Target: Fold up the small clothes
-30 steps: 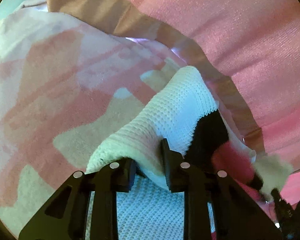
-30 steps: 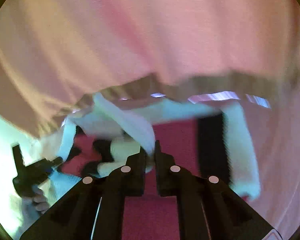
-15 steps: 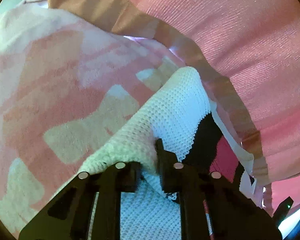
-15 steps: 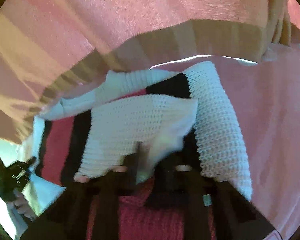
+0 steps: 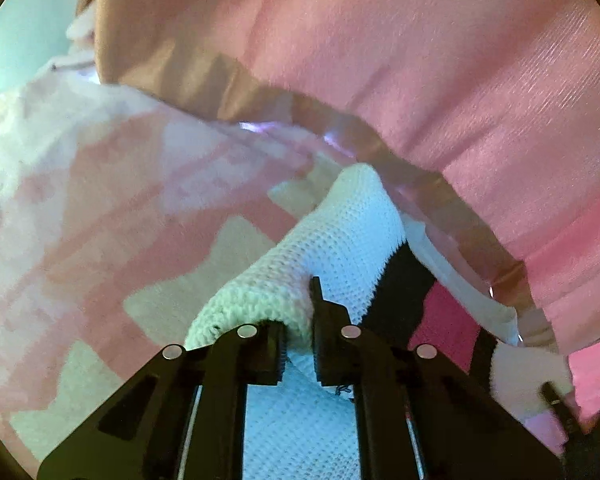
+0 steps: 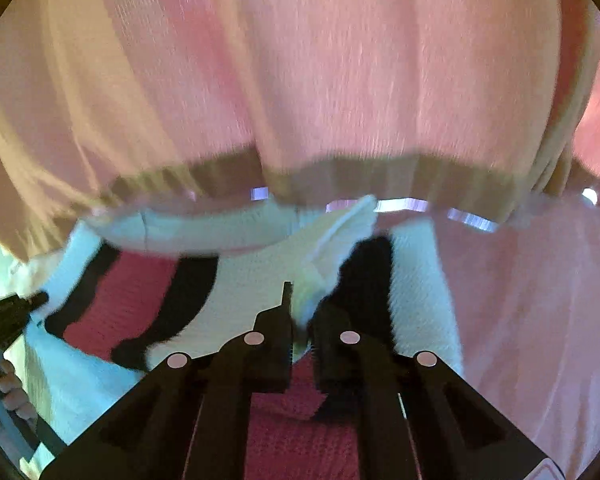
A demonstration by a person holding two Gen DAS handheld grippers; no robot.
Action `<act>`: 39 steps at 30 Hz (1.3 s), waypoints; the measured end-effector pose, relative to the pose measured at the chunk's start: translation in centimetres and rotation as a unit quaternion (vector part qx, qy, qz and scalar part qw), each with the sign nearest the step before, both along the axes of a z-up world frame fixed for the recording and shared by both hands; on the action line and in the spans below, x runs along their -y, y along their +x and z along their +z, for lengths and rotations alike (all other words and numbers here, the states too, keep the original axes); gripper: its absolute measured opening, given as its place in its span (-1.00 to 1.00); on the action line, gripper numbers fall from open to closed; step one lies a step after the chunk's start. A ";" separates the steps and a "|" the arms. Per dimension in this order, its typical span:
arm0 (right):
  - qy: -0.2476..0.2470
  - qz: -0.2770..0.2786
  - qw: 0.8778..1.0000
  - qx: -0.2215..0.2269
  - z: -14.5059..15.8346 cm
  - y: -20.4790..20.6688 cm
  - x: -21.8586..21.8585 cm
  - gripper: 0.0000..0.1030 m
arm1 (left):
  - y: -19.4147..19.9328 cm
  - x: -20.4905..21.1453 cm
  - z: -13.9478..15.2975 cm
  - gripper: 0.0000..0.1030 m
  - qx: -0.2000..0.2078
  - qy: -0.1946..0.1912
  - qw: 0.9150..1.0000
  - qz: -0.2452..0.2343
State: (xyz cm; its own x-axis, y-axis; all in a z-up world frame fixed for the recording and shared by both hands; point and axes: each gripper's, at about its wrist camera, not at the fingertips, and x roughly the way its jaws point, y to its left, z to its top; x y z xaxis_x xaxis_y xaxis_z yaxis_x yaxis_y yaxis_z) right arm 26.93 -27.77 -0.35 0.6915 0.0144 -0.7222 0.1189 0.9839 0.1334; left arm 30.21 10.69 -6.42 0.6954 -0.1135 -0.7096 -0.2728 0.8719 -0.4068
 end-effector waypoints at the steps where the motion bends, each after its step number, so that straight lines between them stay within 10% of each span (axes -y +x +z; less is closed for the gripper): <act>1: -0.006 -0.006 1.000 0.003 0.1 -0.1 0.7 -0.90 | 0.0 -0.2 -0.1 -0.83 -0.007 0.003 1.000 0.001; 5: 0.038 -0.037 0.993 -0.104 -6.6 0.7 4.5 -0.91 | 0.7 -0.4 -3.1 -0.82 -0.060 -0.012 0.998 -0.003; 10: 0.046 -0.028 0.998 -0.040 -2.6 0.3 4.9 -0.91 | 0.5 -0.2 -1.8 -0.82 -0.044 -0.006 0.999 -0.001; 14: 0.053 -0.040 0.993 -0.101 -7.6 0.6 6.0 -0.94 | 0.8 -0.4 -2.8 -0.80 -0.060 -0.014 0.998 -0.008; 22: 0.007 -0.074 0.996 -0.042 0.1 -1.5 5.3 -0.43 | 0.6 -1.5 -2.3 -0.75 -0.059 -0.059 0.996 -0.008; 30: 0.031 0.206 0.977 -0.043 1.7 7.1 -16.2 0.08 | -0.3 -2.7 -1.4 -0.71 -0.054 -0.103 0.993 -0.018; 36: -0.037 0.242 0.968 -0.065 -2.7 15.7 -27.2 0.25 | 0.0 -2.7 -2.4 -0.72 -0.056 -0.076 0.995 -0.037; 38: -0.048 0.235 0.968 -0.078 -4.8 18.1 -28.5 0.14 | -0.1 -2.4 -2.2 -0.72 -0.054 -0.065 0.996 -0.041; 39: -0.048 0.237 0.967 -0.085 -5.6 18.2 -28.7 -0.77 | -0.1 -2.4 -2.3 -0.73 -0.052 -0.064 0.996 -0.042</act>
State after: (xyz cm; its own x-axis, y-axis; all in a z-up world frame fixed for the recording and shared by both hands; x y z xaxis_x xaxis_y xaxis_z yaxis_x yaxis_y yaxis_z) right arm 45.12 0.96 -5.91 0.4950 0.2269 -0.8387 -0.3354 0.9404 0.0564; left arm 30.10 13.06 -8.68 0.6029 -0.2615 -0.7537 -0.2485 0.8362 -0.4890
